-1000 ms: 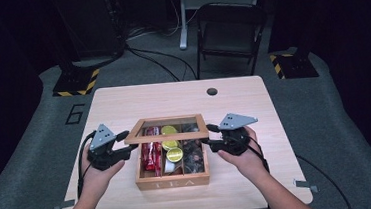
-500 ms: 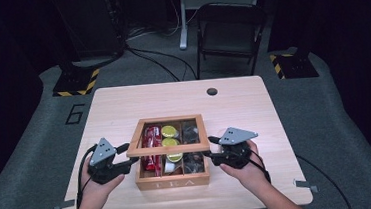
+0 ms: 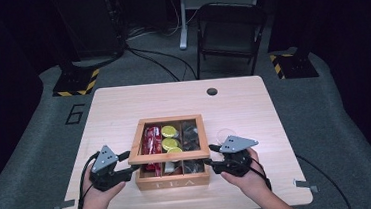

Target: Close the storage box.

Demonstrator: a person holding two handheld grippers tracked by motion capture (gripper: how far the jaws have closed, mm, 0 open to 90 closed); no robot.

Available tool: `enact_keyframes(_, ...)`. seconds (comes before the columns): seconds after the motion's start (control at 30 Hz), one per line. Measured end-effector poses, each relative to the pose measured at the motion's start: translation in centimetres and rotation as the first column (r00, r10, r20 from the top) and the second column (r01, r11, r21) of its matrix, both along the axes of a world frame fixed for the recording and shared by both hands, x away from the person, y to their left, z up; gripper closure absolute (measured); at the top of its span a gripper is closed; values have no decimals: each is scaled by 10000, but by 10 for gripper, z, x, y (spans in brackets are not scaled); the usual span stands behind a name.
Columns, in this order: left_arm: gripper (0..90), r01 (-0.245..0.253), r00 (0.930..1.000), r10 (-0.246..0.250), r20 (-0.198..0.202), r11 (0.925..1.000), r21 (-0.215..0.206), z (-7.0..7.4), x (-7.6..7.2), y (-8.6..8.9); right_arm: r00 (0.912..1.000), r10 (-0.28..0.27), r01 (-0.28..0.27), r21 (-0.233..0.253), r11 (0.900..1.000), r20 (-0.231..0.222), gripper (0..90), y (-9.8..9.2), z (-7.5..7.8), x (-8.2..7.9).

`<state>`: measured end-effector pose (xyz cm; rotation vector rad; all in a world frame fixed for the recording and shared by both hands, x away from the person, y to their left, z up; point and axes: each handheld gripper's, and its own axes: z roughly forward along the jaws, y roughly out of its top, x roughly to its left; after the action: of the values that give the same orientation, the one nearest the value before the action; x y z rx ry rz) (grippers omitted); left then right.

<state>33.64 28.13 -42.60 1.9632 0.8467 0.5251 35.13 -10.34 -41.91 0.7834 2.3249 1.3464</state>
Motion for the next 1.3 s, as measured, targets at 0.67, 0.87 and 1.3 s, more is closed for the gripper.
enact_keyframes(0.67, 478, 24, 9996, -28, -286, 9999, -136, -16, -5, 1, 9995, 57, -50, 246, 9997, -300, 561, -4, -12, -12)
enact_keyframes(0.87, 478, 51, 9994, -55, -332, 9999, -105, -20, -6, 0, 9985, 139, -120, 359, 9993, -522, 585, -6, -18, -13)
enact_keyframes(1.3, 478, 135, 9987, -127, -486, 9998, 161, -30, -8, 0, 9989, 123, -111, 270, 9996, -456, 538, -4, -26, -17)
